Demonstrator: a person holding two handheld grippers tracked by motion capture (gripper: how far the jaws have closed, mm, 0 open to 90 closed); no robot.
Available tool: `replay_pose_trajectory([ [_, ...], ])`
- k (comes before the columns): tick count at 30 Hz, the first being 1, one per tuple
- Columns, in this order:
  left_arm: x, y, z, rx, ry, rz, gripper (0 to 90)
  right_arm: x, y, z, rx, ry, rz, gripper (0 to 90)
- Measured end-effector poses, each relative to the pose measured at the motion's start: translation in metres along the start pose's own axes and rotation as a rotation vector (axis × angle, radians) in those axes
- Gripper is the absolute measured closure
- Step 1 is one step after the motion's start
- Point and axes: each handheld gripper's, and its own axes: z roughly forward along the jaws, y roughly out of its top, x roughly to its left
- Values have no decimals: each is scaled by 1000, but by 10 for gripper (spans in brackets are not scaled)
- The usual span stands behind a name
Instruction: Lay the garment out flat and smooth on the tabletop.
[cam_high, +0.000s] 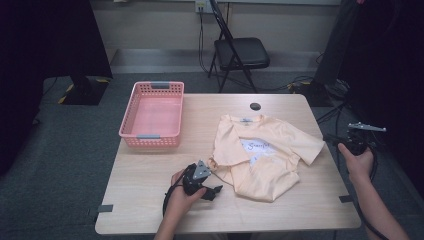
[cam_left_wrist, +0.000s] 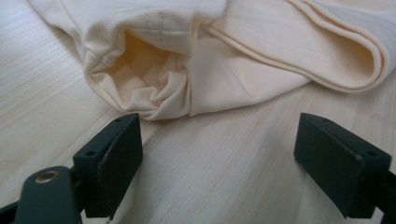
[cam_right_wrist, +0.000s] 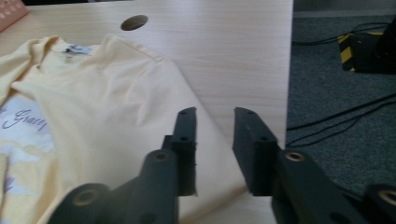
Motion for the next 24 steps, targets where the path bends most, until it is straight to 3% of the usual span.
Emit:
replay_pose_trajectory([
  [2,0,0,0,0,0,0,154,8,-1,-1,0,32,-28,526],
  [6,0,0,0,0,0,0,154,32,-6,-2,9,68,-124,363],
  [11,0,0,0,0,0,-1,154,63,-16,-1,25,119,-188,201],
  [17,0,0,0,0,0,0,154,89,-33,1,59,163,-241,142],
  [24,0,0,0,0,0,0,154,102,-51,1,102,202,-254,137],
])
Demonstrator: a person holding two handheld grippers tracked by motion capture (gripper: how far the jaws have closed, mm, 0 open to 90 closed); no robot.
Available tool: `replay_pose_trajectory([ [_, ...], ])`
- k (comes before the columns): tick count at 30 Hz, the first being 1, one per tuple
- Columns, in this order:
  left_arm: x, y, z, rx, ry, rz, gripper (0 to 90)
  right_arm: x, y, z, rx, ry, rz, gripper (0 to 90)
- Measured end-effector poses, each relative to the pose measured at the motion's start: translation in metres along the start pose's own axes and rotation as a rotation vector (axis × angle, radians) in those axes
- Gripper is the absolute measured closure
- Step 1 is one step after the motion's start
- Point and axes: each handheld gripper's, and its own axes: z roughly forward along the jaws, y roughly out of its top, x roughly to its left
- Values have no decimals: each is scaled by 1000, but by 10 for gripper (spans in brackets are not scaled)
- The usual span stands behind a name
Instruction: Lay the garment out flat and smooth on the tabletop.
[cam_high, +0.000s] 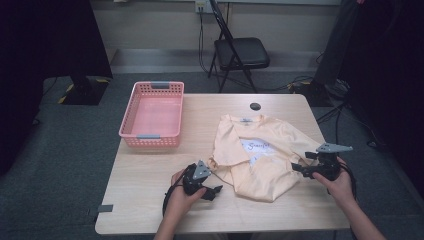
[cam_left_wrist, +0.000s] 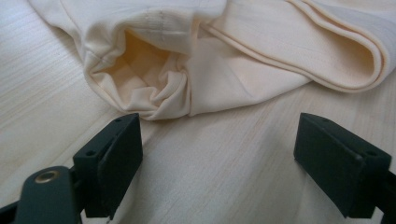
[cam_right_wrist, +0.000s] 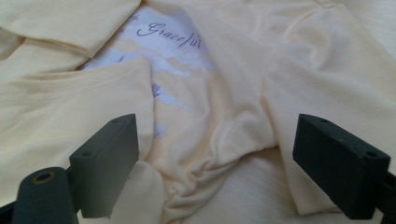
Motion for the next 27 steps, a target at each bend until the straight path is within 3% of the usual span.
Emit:
replay_pose_trajectory([
  [12,0,0,0,-1,0,0,154,10,-18,4,60,18,-31,131],
  [27,0,0,0,0,0,0,154,12,-28,7,92,27,-60,118],
])
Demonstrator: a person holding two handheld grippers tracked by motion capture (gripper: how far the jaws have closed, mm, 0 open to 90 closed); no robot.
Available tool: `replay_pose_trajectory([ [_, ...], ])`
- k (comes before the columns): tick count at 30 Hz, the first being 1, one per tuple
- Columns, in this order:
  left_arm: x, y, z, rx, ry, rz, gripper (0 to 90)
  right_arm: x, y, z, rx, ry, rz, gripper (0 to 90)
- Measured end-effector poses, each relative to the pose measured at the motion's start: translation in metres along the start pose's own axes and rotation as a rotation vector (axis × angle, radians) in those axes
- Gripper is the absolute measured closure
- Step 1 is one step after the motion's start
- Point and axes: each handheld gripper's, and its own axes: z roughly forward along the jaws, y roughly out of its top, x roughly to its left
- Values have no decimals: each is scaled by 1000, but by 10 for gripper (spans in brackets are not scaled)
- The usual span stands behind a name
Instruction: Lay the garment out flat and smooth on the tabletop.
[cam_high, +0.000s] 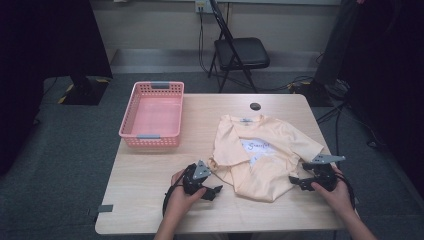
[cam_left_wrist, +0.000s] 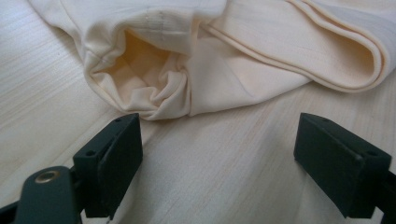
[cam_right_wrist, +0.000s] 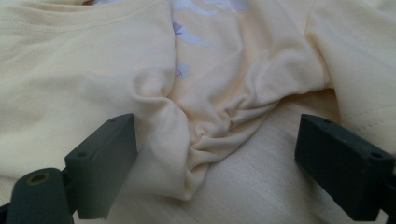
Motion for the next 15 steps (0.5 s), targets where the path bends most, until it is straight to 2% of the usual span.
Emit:
replay_pose_trajectory([
  [10,-1,-1,-2,5,-4,6,154,0,-2,0,-4,3,-17,107],
  [15,-4,2,-3,26,-10,18,165,0,-2,0,-4,2,-17,106],
])
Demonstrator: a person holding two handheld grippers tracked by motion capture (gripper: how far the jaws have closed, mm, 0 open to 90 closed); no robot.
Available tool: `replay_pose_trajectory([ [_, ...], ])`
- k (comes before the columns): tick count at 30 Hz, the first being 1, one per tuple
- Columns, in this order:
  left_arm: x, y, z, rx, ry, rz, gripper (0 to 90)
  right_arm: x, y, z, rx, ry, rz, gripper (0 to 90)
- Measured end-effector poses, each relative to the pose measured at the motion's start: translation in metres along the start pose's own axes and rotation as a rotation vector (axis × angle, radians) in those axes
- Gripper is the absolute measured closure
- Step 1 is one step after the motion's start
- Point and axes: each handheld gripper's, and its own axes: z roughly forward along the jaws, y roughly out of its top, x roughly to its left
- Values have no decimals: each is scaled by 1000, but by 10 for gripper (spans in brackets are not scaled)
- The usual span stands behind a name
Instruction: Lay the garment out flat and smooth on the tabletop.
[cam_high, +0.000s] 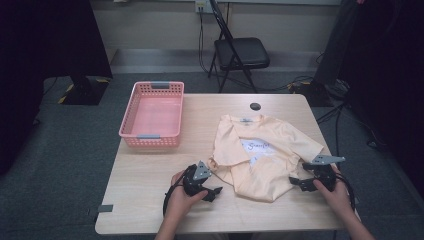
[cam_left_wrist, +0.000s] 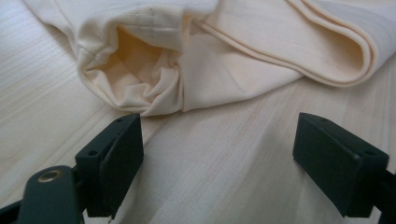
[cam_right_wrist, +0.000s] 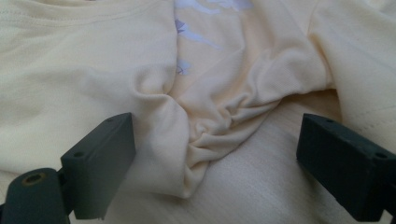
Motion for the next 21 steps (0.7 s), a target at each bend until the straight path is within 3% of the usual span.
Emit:
replay_pose_trajectory([
  [10,-4,17,-11,-54,-31,0,165,0,0,0,0,0,0,106],
  [15,-2,29,-11,-54,-36,5,165,0,0,0,0,0,0,105],
  [17,-2,36,-10,-53,-39,-12,166,0,0,0,0,0,0,106],
  [21,-2,51,-7,-55,-40,8,165,0,0,0,0,0,0,105],
])
